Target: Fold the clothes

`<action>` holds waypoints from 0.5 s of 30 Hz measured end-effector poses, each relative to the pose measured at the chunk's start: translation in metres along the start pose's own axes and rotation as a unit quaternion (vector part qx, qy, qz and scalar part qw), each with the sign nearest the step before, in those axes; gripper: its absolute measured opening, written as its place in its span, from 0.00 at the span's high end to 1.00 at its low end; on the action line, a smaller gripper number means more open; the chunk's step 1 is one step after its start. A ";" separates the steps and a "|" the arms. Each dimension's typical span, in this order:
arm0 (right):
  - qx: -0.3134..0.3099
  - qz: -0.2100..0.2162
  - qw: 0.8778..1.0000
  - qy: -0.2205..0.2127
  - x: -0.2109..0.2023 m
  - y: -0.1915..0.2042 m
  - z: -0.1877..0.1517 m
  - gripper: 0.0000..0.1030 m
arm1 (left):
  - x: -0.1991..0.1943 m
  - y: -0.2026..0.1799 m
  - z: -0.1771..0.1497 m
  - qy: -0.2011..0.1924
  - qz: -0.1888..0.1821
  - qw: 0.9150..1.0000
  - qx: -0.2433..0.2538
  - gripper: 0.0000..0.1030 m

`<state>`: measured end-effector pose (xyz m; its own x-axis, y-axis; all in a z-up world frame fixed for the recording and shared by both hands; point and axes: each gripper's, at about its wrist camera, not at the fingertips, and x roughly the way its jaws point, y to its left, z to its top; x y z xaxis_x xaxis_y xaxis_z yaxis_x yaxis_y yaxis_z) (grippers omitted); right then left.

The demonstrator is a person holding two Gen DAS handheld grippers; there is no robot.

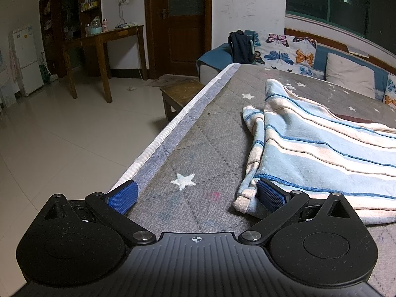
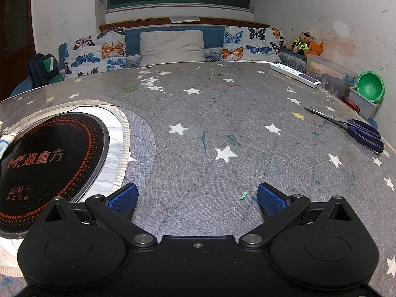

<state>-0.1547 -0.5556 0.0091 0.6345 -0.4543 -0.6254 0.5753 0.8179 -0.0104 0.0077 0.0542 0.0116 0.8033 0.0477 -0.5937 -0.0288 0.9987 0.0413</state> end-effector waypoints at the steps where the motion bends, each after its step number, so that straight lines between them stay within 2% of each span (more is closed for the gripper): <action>1: 0.000 0.000 1.000 0.000 0.000 0.000 0.000 0.00 | 0.000 0.001 0.000 0.000 0.000 1.000 0.000 0.00; 15: 0.000 0.000 1.000 0.000 0.000 0.000 0.000 0.00 | -0.001 -0.001 0.000 0.000 0.000 1.000 0.000 0.00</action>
<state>-0.1547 -0.5556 0.0091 0.6344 -0.4543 -0.6254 0.5753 0.8179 -0.0105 0.0071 0.0533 0.0121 0.8033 0.0477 -0.5937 -0.0287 0.9987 0.0413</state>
